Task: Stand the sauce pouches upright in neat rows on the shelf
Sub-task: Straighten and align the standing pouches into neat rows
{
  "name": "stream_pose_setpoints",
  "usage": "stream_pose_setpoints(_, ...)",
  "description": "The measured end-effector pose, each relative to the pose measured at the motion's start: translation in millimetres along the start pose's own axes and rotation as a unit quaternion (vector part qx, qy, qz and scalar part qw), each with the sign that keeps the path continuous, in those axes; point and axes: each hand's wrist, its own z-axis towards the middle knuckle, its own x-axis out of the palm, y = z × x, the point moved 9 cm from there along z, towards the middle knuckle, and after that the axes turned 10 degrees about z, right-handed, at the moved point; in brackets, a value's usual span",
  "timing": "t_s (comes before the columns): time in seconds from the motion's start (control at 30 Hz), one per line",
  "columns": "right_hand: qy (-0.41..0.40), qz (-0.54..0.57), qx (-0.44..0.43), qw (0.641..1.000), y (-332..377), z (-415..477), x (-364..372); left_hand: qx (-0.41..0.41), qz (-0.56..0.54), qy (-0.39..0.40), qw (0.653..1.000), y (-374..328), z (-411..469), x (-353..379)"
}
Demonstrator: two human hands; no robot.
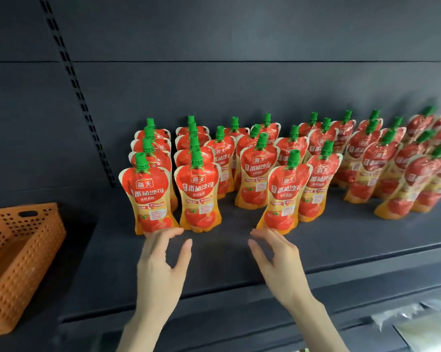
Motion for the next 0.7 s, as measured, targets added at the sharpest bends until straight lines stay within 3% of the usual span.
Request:
stream_pose_setpoints(0.1,-0.026,0.008,0.005,1.000,-13.6,-4.1,-37.0,0.043,-0.036,0.041,0.998,-35.7,-0.1,35.7)
stream_pose_setpoints(0.27,-0.056,0.002,0.002,0.998,-41.7,6.2,-92.8,0.035,-0.078,0.073,0.994,-77.0,-4.2,99.5)
stream_pose_setpoints(0.5,-0.017,0.040,-0.006,0.999,-86.8,44.0,-138.8,-0.115,-0.118,0.037,0.986,-102.8,-11.3,156.1)
stream_pose_setpoints(0.7,0.024,0.099,-0.009,0.995,-102.6,74.1,-138.7,-0.186,-0.118,0.031,0.975,-100.4,-9.1,168.4)
